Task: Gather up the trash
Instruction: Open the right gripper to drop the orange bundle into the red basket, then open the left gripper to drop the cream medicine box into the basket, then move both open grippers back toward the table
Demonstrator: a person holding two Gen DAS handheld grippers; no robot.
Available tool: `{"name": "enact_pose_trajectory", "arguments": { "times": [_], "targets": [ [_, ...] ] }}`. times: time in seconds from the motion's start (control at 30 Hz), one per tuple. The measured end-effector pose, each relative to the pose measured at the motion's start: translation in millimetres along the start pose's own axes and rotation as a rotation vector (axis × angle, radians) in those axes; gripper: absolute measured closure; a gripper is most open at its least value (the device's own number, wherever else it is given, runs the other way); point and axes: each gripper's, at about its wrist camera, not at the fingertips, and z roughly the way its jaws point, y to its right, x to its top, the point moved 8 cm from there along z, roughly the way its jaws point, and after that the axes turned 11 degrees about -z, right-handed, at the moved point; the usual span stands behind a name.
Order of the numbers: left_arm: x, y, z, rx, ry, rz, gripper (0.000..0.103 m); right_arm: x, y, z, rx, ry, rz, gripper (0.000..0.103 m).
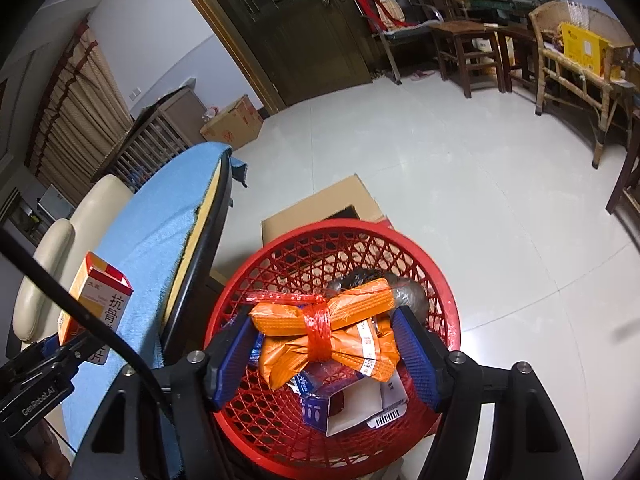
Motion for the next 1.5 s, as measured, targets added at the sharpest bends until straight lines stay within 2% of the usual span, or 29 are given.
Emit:
{"name": "enact_pose_trajectory", "arguments": {
  "times": [0.03,0.17,0.63,0.83,1.0,1.2,1.3,1.5],
  "targets": [
    [0.3,0.9,0.0,-0.003,0.000,0.000,0.046,-0.1,1.1,0.8,-0.005,-0.005,0.000,0.021],
    [0.1,9.5,3.1,-0.020,-0.012,0.008,0.046,2.8,6.1,-4.6,-0.014,0.020,0.015,0.018],
    [-8.7,77.9,17.6,-0.100,-0.061,0.103,0.046,28.0,50.6,-60.9,-0.053,0.179,0.115,0.018],
    [-12.2,94.4,23.3,-0.114,-0.079,0.119,0.046,32.7,69.7,-79.1,-0.069,0.219,0.151,0.018],
    [-14.3,101.2,29.4,-0.122,-0.095,0.129,0.046,36.0,72.9,-86.4,-0.069,0.238,0.152,0.018],
    [-19.7,111.8,38.8,-0.165,-0.128,0.130,0.043,41.5,68.1,-95.4,-0.066,0.261,0.140,0.018],
    [-23.0,117.9,45.4,-0.177,-0.154,0.140,0.033,45.2,64.1,-99.6,-0.067,0.270,0.130,0.018],
    [-22.7,111.3,43.3,-0.181,-0.156,0.126,0.032,50.6,53.1,-104.0,-0.068,0.279,0.104,0.018]
  ]
}}
